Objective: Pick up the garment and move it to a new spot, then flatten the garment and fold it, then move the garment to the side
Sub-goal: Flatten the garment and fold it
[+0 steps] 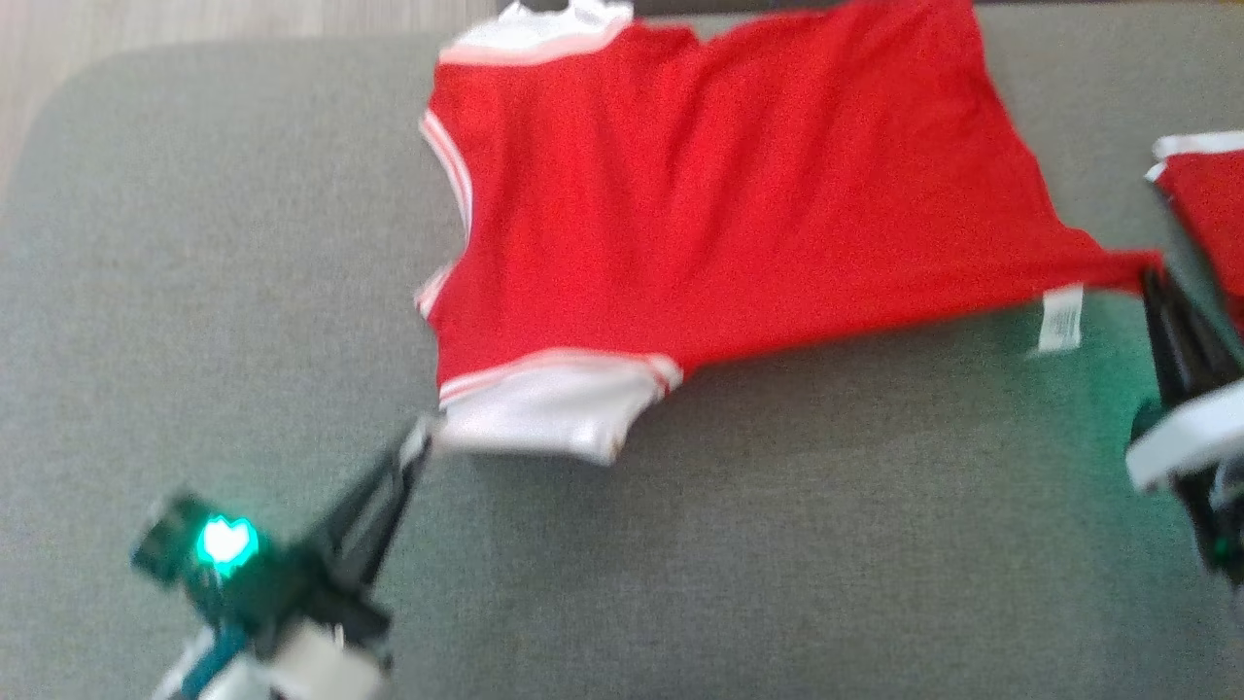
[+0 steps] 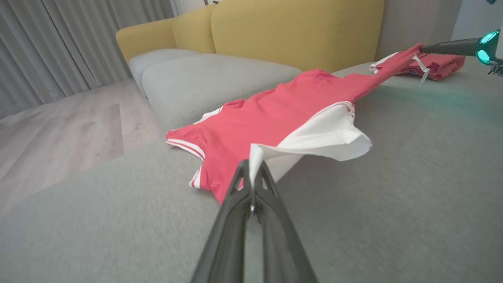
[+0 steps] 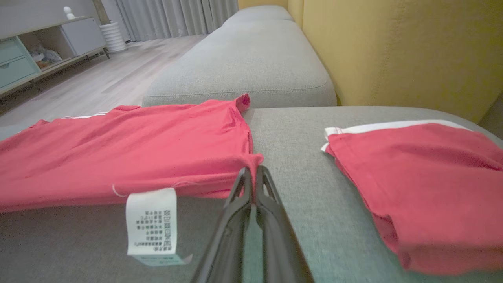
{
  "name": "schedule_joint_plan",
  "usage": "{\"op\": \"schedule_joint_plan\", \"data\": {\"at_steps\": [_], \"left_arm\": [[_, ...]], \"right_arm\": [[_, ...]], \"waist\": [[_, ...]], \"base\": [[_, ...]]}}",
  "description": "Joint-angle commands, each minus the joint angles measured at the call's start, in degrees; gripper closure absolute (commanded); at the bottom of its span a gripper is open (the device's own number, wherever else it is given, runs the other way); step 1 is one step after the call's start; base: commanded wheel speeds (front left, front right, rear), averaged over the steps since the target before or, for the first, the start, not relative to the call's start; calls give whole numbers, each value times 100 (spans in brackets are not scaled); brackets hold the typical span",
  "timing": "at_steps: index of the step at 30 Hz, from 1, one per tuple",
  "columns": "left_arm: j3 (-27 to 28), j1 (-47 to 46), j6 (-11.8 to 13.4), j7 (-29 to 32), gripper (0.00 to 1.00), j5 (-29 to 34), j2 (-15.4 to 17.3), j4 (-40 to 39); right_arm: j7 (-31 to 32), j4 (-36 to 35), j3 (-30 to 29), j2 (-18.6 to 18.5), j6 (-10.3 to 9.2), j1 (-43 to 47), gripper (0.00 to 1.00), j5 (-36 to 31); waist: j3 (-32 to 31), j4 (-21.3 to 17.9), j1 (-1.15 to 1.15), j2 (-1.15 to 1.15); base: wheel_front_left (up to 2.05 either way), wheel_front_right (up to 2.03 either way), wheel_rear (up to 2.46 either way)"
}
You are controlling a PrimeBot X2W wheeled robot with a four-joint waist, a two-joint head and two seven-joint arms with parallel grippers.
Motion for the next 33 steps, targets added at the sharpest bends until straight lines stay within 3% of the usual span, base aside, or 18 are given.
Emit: {"op": "schedule_joint_plan", "data": {"at_steps": [1, 8, 12, 22, 32, 33], "left_arm": [[368, 82, 104, -12, 100, -66, 196, -226], [630, 1222, 206, -12, 100, -142, 106, -504], [731, 1158, -17, -13, 100, -63, 10, -483], [652, -643, -499, -4, 100, 101, -351, 263], [241, -2497, -677, -1, 100, 52, -575, 1550], [184, -2614, -682, 0, 100, 18, -594, 1672]], "right_arm": [[-80, -271, -178, -78, 39, 264, 100, -143], [79, -1089, -1171, 313, 39, 1624, 100, -746], [551, -1680, -1670, 575, 39, 2046, 100, -1044], [1349, -2230, -2070, 856, 39, 1610, 100, -1397], [1439, -1536, -1660, 617, 39, 229, 100, -1406], [1434, -1417, -1577, 594, 39, 105, 96, -1382]], "waist": [[-221, -34, 2, 0], [-466, -56, 2, 0], [-490, 3, 2, 0], [-6, 117, 2, 0], [667, 104, 2, 0], [709, 104, 2, 0]], "base": [[0, 0, 0], [0, 0, 0], [0, 0, 0], [0, 0, 0], [0, 0, 0], [0, 0, 0]]}}
